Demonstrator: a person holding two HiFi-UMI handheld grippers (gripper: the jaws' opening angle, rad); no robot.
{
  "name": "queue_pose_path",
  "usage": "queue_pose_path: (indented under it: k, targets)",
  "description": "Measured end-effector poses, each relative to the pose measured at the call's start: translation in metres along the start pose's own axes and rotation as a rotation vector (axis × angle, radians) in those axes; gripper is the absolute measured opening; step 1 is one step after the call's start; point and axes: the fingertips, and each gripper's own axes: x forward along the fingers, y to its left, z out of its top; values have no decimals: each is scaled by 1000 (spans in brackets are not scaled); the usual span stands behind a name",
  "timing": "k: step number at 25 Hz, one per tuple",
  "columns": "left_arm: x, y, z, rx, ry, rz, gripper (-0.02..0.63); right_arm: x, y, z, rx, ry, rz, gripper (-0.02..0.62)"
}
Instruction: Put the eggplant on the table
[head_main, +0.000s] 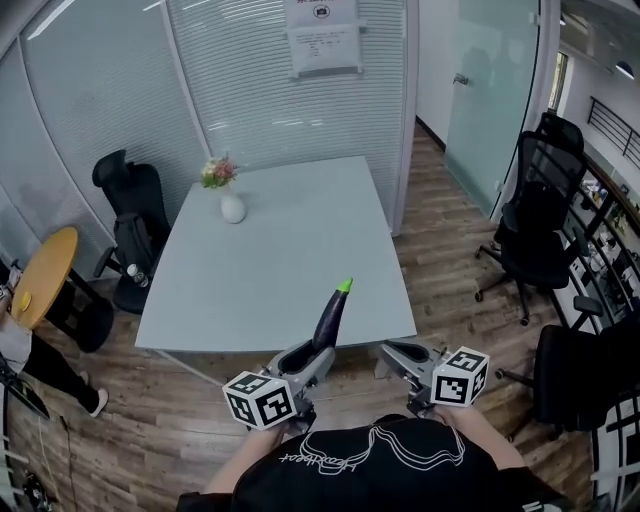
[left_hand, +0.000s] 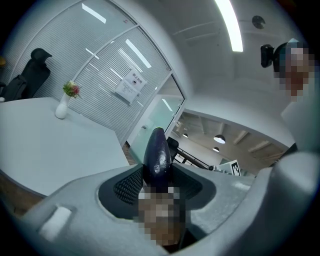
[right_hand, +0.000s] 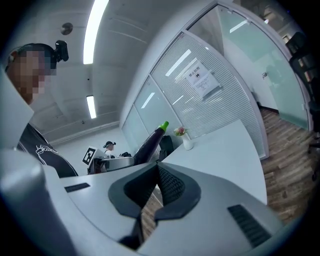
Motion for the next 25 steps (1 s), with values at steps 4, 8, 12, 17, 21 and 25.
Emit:
queue_pose_path:
  k: [4,8,12,17,21,25]
  targets:
    - [5,6,3,-7,6,15,189,3,-10,4,14,-2,-2,8]
    - [12,14,8,-11,5,42,189,10,-23,10,28,-2,11,8]
    - [25,31,13,-29,13,73,189,26,-41,17,49,10,30,8]
    - [48,59,19,-47,22,113,187,50,-71,22,71,37,55,8]
    - [67,82,24,-60,33,145,189,70,-97,29,82,65,73,8]
    - [83,108,33,-82,34,182,189,91,-121,38,91,91,89,8]
